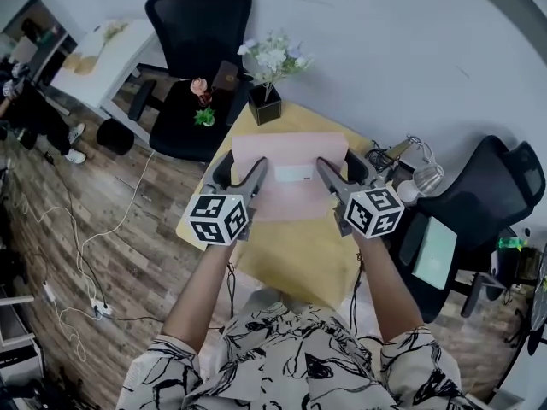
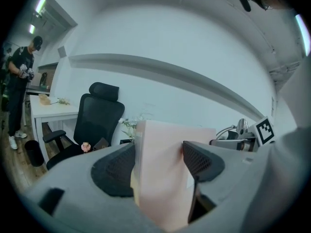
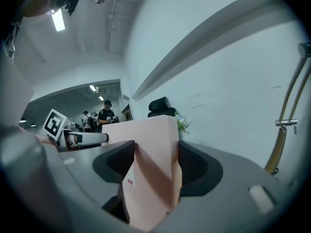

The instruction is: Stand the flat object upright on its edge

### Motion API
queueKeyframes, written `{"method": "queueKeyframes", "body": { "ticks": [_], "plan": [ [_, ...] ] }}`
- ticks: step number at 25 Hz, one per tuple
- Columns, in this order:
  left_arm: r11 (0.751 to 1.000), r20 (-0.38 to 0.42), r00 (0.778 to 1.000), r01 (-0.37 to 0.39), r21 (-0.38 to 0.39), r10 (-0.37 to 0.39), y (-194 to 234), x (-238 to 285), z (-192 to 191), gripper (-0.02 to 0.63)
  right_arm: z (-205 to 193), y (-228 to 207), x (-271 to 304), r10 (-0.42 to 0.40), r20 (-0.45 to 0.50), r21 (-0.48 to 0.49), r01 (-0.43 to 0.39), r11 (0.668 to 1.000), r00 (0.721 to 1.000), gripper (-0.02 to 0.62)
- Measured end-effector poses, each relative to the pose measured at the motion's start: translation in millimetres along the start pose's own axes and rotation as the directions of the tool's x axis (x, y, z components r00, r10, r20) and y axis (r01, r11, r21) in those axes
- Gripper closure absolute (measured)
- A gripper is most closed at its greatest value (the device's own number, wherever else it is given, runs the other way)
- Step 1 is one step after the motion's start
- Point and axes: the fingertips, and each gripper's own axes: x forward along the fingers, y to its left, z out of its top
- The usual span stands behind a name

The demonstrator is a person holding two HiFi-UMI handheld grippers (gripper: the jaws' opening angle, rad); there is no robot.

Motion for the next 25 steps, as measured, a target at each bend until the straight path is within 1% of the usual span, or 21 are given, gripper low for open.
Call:
{"method": "queueKeyframes", "body": {
  "ticks": [4, 8, 12, 19, 22, 25],
  "plan": [
    [1.0, 0.019, 1.0, 0.009, 0.019, -0.009, -7.2, -9.5, 2.0, 0.296, 5.2, 7.1, -10.0, 0.008, 0.023, -0.029, -0.007, 1.0, 1.0, 0.318],
    [0.999, 0.04, 0.999, 0.027, 0.037, -0.028, -14.1, -17.8, 5.1, 0.296, 10.2, 13.9, -20.6, 0.006, 0.049, -0.079, -0.002, 0.997, 0.999, 0.318],
    [0.997, 0.075, 0.997, 0.028, 0.077, -0.034, -21.8, -28.8, 8.1, 0.296, 12.1, 22.1, -31.8, 0.002, 0.082, -0.117, 0.008, 0.993, 0.997, 0.318],
    [0.987, 0.13, 0.99, 0.038, 0.156, -0.058, -35.1, -41.2, 12.0, 0.295, 11.7, 29.6, -48.5, 0.003, 0.146, -0.157, 0.02, 0.987, 0.989, 0.316],
    [0.981, 0.138, 0.988, 0.042, 0.187, -0.069, -38.9, -43.8, 10.5, 0.295, 7.4, 29.7, -52.4, 0.001, 0.152, -0.168, 0.025, 0.985, 0.988, 0.316],
    [0.978, 0.139, 0.987, 0.045, 0.203, -0.074, -40.0, -44.9, 7.0, 0.295, 2.9, 29.9, -54.2, -0.003, 0.149, -0.176, 0.03, 0.984, 0.989, 0.316]
  ]
}}
